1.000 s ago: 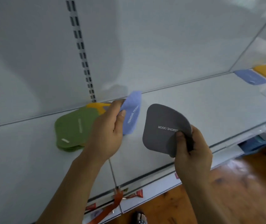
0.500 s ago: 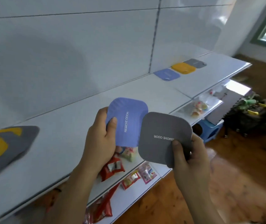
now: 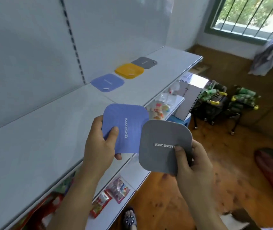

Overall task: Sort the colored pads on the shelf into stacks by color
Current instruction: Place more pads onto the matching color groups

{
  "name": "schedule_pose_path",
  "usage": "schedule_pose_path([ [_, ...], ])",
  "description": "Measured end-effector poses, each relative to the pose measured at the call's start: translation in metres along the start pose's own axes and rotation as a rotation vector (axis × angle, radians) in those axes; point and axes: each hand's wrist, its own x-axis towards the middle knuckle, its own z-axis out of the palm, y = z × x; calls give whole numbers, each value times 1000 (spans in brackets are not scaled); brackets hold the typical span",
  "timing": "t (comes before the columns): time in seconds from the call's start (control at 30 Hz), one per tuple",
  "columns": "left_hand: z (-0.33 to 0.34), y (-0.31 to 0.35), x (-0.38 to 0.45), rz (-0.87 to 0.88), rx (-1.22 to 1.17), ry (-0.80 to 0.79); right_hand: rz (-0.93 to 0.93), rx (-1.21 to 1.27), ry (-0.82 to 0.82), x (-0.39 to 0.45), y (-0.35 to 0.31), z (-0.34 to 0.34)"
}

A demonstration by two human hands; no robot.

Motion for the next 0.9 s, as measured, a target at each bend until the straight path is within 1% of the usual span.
schedule_pose_path([
  [0.17,39,1,74,-24,-34,0,-8,-11,-21,84,-3,22],
  [0.27,46,2,117,12,-16,57,-38,7,-64,129,-7,45],
  [0.43,48,-2,164,-15,74,197,-21,14,-149,189,-2,84],
  [0.53,48,-2,186,-91,94,298,-16,49,-218,228,7,110],
  [0.77,55,0,240,-188,146,619,-73,53,-475,326,25,157],
  [0.83,57,-1,255,-204,195,683,-94,68,-545,352,26,164],
  [0.9,60,-6,268,-256,214,736,-95,68,-610,375,29,169],
])
